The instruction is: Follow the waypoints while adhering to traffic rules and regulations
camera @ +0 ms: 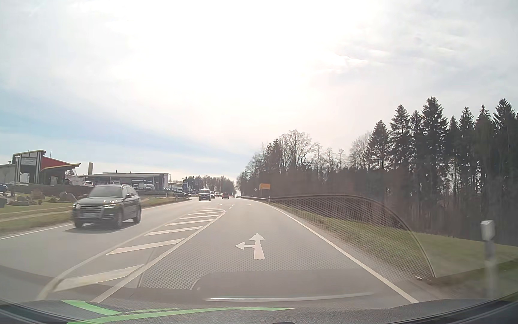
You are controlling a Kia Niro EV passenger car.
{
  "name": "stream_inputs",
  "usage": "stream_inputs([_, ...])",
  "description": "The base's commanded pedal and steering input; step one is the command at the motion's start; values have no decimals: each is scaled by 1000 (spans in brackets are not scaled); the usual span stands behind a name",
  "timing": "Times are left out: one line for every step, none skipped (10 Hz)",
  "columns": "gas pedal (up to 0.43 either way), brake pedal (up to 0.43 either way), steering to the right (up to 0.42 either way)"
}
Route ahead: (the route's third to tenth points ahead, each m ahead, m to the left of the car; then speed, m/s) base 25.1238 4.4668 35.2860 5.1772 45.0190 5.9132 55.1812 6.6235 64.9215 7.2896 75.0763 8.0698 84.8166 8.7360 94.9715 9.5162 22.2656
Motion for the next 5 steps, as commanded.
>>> stream_inputs([248,0,-4])
stream_inputs([248,0,-4])
stream_inputs([248,0,-4])
stream_inputs([248,0,-4])
stream_inputs([248,0,-4])
